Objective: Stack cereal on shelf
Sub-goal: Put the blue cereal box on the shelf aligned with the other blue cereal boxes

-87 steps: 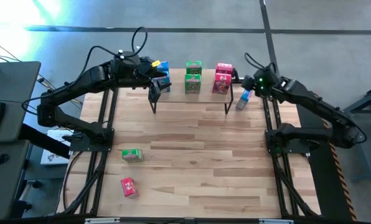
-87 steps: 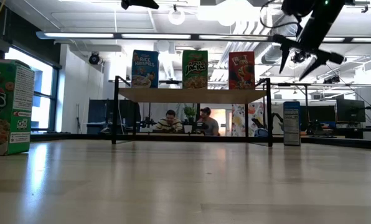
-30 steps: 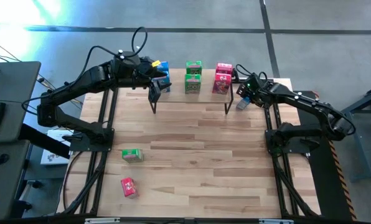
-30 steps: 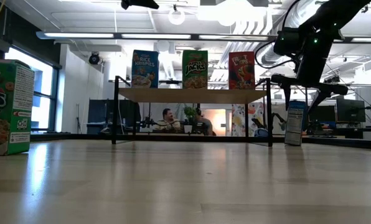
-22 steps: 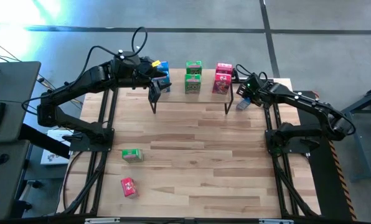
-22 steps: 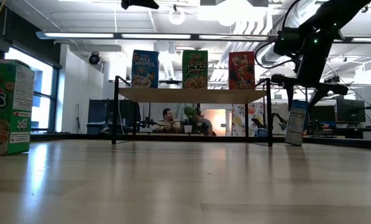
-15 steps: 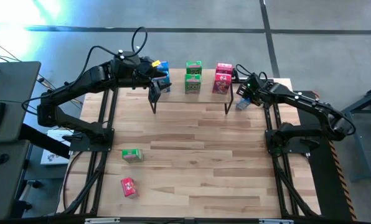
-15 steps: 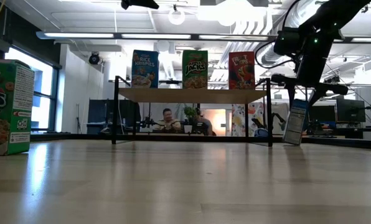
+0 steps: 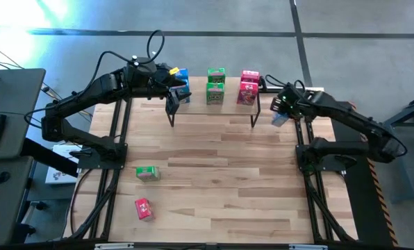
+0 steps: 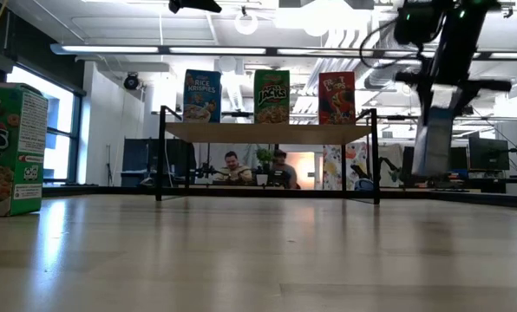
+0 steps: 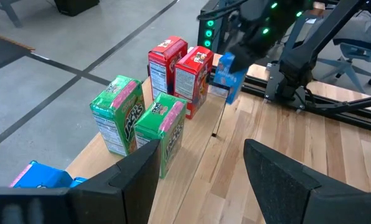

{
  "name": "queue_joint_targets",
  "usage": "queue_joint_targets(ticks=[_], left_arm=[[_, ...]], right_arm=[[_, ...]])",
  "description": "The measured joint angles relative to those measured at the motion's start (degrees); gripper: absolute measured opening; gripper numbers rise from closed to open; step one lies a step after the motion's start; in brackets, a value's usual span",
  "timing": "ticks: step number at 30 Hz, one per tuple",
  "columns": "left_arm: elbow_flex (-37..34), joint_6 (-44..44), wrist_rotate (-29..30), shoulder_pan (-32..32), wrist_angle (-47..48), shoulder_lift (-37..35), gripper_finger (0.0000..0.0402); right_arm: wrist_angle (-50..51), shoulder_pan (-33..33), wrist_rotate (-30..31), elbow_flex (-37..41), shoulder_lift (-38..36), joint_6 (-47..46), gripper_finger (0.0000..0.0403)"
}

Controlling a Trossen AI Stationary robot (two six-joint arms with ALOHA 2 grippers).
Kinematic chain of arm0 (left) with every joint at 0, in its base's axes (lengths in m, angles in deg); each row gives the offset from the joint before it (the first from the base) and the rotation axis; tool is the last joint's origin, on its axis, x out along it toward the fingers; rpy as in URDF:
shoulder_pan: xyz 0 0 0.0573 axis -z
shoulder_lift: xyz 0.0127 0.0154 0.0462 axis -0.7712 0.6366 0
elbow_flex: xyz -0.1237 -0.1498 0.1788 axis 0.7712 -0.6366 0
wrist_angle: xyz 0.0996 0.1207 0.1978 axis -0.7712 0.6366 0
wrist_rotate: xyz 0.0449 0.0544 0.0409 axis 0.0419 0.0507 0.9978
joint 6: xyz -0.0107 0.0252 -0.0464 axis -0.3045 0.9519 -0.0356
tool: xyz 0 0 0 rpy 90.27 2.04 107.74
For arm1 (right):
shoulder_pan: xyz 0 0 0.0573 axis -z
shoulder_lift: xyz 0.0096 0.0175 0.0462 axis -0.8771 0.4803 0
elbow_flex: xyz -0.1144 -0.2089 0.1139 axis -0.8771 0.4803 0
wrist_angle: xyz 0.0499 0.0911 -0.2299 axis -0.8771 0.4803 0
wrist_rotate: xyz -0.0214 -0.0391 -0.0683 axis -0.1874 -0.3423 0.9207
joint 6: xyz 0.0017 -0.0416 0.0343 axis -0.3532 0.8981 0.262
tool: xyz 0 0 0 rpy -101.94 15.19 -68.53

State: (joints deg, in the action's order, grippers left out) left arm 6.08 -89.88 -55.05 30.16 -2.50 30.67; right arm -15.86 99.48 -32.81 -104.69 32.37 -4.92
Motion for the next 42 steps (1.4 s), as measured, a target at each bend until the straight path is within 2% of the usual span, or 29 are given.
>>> queue_joint_targets(ticks=[9,15,19,29,33,42], left_arm=[[0.0,0.0,0.0,0.0,0.0,0.0,0.0221],[0.0,0.0,0.0,0.0,0.0,0.0,0.0221],[0.0,0.0,0.0,0.0,0.0,0.0,0.0221],[0.0,0.0,0.0,0.0,0.0,0.0,0.0221],[0.0,0.0,0.0,0.0,0.0,0.0,0.0221],[0.0,0.0,0.0,0.0,0.0,0.0,0.0221]], right_arm=[[12.0,-8.4,0.8,-11.2,-2.2,1.3,0.0151],[12.1,-15.2,-5.3,-15.9,-2.1,2.6,0.0151],[8.9,-21.0,-9.5,-16.0,-1.7,-0.3,0.0151],[-3.5,-34.7,-9.4,-16.0,6.3,-1.5,0.0151],[-8.1,-37.1,-9.1,-16.0,10.6,0.1,0.0151],[-19.5,-37.4,-11.1,-16.0,18.3,14.8,0.0151]])
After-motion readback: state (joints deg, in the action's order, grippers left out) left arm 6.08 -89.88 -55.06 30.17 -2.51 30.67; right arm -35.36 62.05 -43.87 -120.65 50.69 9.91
